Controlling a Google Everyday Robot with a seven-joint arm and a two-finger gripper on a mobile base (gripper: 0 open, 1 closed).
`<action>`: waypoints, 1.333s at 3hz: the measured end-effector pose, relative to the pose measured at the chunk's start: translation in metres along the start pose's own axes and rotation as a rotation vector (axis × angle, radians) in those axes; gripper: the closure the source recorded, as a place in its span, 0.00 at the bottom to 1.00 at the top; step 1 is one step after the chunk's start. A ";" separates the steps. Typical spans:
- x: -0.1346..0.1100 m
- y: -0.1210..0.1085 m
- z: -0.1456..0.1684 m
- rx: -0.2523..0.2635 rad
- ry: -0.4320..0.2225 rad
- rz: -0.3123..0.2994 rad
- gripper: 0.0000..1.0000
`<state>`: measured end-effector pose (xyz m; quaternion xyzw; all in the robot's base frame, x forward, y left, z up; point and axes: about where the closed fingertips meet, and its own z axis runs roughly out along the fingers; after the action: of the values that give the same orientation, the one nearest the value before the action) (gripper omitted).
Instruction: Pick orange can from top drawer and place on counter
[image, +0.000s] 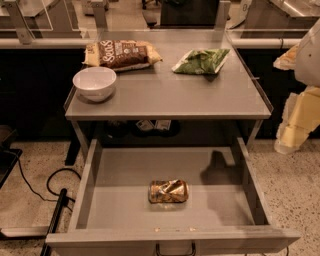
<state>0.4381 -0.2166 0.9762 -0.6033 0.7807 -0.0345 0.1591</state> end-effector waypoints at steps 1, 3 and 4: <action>0.000 0.000 0.000 0.000 0.000 0.000 0.00; -0.022 0.025 0.044 -0.050 -0.046 -0.004 0.00; -0.056 0.043 0.089 -0.116 -0.115 -0.039 0.00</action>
Offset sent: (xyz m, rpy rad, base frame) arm -0.0056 0.0235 -0.0336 -0.0006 0.0412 0.0135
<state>0.4363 -0.1393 0.8935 -0.6277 0.7591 0.0424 0.1675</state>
